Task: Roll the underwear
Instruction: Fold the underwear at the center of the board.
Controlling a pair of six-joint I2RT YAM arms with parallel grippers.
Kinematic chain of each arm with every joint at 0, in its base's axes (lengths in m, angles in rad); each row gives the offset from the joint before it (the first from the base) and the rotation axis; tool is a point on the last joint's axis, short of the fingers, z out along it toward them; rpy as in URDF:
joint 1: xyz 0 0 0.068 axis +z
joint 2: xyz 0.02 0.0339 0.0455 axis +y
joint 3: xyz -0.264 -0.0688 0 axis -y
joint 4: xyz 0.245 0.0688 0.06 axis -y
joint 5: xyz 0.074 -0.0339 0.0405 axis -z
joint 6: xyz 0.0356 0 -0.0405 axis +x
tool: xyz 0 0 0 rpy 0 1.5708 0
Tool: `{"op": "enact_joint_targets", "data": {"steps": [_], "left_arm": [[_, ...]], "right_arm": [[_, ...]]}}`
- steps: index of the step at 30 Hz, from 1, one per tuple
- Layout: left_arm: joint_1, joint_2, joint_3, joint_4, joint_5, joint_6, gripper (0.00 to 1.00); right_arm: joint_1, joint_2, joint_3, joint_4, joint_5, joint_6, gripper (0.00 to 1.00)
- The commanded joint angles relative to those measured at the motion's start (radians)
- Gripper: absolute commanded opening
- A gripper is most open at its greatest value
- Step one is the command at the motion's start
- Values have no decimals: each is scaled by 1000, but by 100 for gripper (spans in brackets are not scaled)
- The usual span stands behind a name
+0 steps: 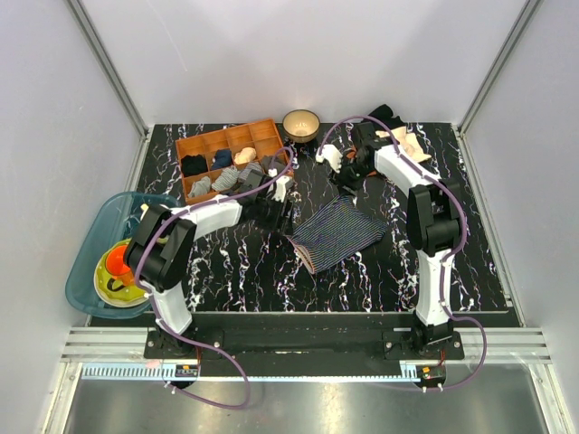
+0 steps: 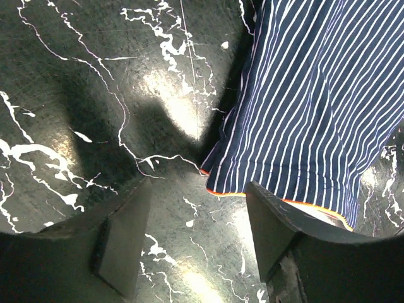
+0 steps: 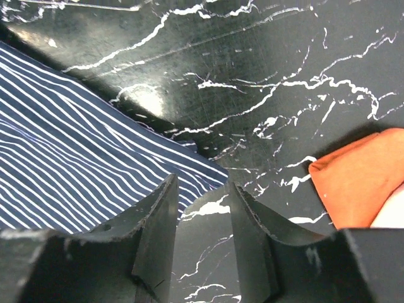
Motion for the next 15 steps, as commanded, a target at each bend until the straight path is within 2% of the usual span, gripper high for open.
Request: {"op": "enact_joint_targets", "data": {"steps": [1, 4, 7, 15], "left_arm": [[7, -41, 43, 11, 20, 55, 66], [12, -4, 68, 9, 92, 70, 67], [20, 33, 77, 18, 143, 64, 68], [21, 122, 85, 34, 181, 40, 66]], "right_arm": [[4, -49, 49, -55, -102, 9, 50], [2, 12, 110, -150, -162, -35, 56], [2, 84, 188, -233, -170, -64, 57], [4, 186, 264, -283, -154, -94, 57]]}}
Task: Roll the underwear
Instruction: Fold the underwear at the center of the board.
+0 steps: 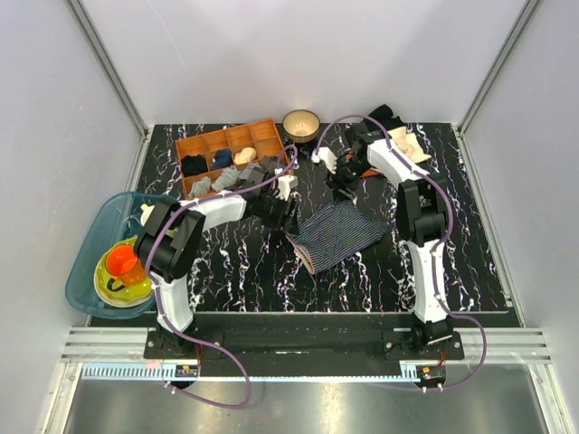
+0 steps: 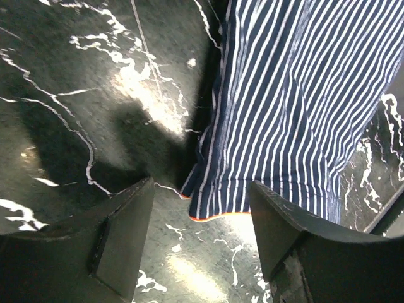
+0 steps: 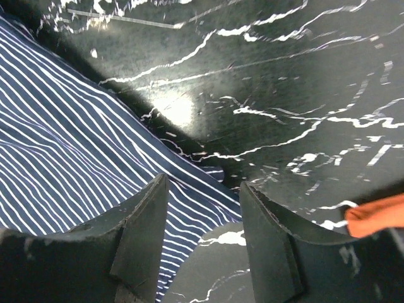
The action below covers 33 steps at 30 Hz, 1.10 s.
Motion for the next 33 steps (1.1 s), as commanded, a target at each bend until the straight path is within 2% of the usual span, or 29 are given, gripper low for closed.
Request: {"op": "enact_joint_targets", "data": {"steps": [1, 5, 6, 9, 12, 17, 22, 23, 24, 25, 26, 29, 30, 31, 33], "left_arm": [[6, 39, 24, 31, 53, -10, 66], [6, 45, 5, 37, 11, -29, 63], [6, 34, -7, 37, -29, -32, 63], [6, -2, -30, 40, -129, -47, 63], [5, -70, -48, 58, -204, -53, 65], [6, -251, -111, 108, -288, -41, 67], [5, -496, -212, 160, -324, 19, 69], [2, -533, -266, 181, -297, 28, 70], [-4, -599, -295, 230, -283, 37, 78], [-6, -628, -320, 256, -267, 45, 81], [-17, -651, -346, 261, -240, 42, 81], [-65, -671, -371, 319, -189, 13, 75], [-85, -644, -354, 338, -175, -2, 70], [-104, -621, -342, 344, -156, -31, 53], [-164, -534, -308, 362, -117, -61, 40]], "right_arm": [[4, 56, 51, -73, -24, -30, 57], [4, 78, 39, -55, 25, 11, 52], [4, 82, 30, -41, 45, 31, 47], [2, 73, -12, 39, 126, 111, 45], [2, 23, -55, 87, 120, 138, 49], [2, -132, -98, 90, 45, 151, 64], [-2, -313, -203, 96, 34, 116, 65], [-6, -342, -264, 93, 14, 73, 65], [-7, -409, -306, 87, -4, 33, 66], [-15, -446, -354, 82, -27, -14, 66], [-18, -483, -456, 76, -74, -127, 66], [-42, -626, -654, 77, -173, -310, 66], [-48, -672, -690, 96, -181, -323, 66], [-53, -686, -716, 108, -181, -319, 64], [-67, -700, -748, 120, -176, -276, 61]]}}
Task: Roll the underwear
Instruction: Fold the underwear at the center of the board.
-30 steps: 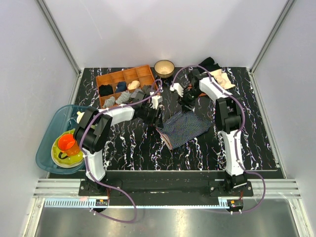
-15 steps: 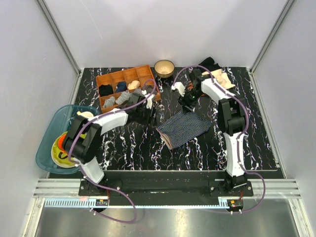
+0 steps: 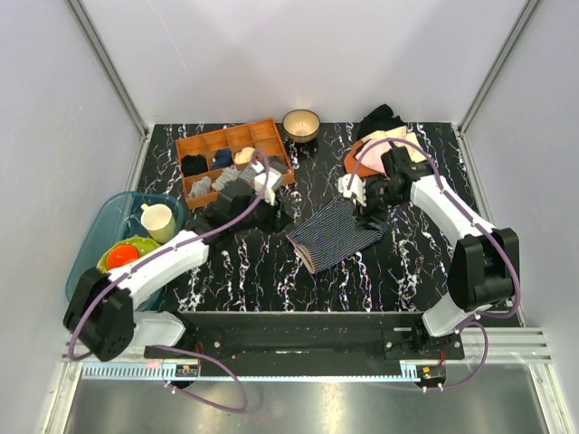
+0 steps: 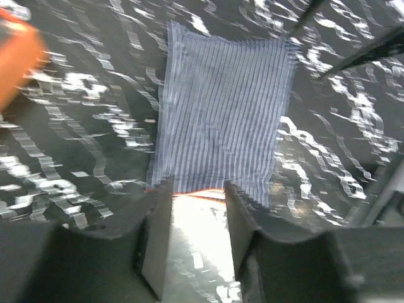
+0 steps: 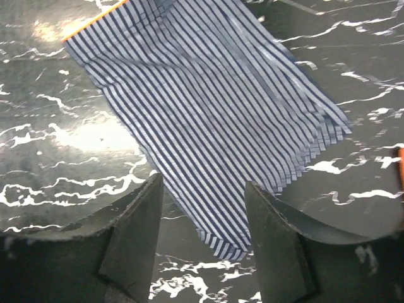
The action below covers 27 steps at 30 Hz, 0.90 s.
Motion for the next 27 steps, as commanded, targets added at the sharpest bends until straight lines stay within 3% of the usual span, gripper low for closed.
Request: {"op": "enact_joint_targets", "data": {"steps": [1, 6, 12, 17, 24, 27], "left_arm": [[-97, 148, 74, 103, 106, -75, 30], [-159, 343, 137, 120, 103, -129, 18], [-162, 497, 119, 100, 94, -161, 17], [-165, 500, 44, 133, 66, -181, 17], [-165, 301, 42, 136, -18, -120, 41], [-165, 175, 15, 167, -32, -80, 60]], "right_arm": [[-31, -31, -77, 29, -75, -75, 58], [-74, -39, -114, 26, -75, -32, 53], [-89, -53, -169, 26, -47, -62, 53], [-95, -53, -177, 25, -18, -108, 53], [-96, -42, -192, 9, 32, -323, 61], [-96, -30, -226, 3, 84, -493, 64]]}}
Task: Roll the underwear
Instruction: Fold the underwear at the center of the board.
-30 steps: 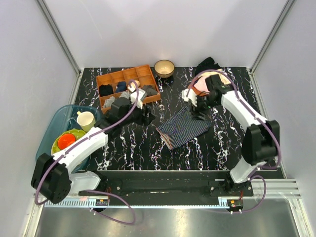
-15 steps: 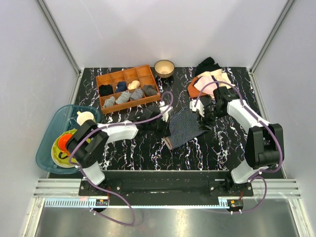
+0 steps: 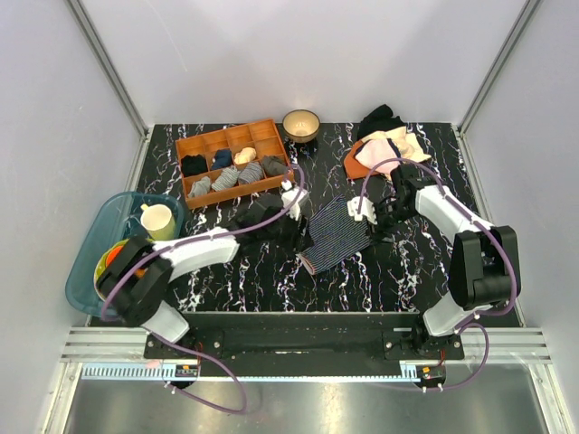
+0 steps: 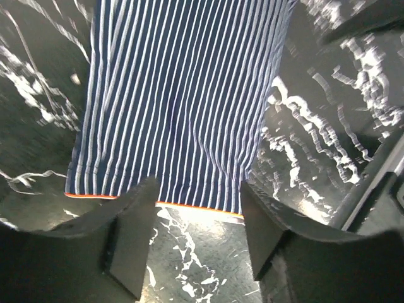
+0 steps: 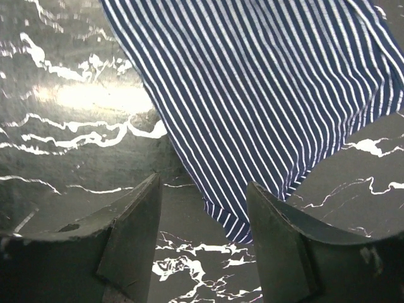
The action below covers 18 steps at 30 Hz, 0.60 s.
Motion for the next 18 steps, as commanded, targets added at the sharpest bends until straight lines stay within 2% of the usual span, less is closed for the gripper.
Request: {"op": "enact_joint_targets", "data": {"steps": [1, 2, 4, 7, 11, 14, 15, 17, 18], "left_arm": [[-1, -213, -51, 101, -51, 93, 66], [-1, -265, -73, 141, -22, 109, 81], [-1, -299, -125, 198, 19, 134, 99], [-1, -313, -214, 299, 45, 132, 99], [-48, -269, -245, 316, 128, 215, 99], [-142, -249, -254, 321, 95, 376, 98], [-160, -240, -257, 324, 94, 458, 95], [-211, -204, -257, 336, 70, 524, 93], [-225, -189, -252, 341, 55, 578, 92]], "right_arm": [[-4, -7, -40, -14, 82, -270, 65], [-4, 1, -39, -15, 91, -308, 65], [-7, 33, -34, -14, 113, -336, 65], [-13, 82, -17, 5, 125, -377, 65], [-11, 130, -5, 28, 131, -390, 63], [-13, 159, -7, 40, 149, -391, 61], [-11, 171, -8, 48, 154, -384, 59], [-13, 180, -10, 48, 165, -362, 55], [-13, 182, -11, 48, 168, -360, 50]]}}
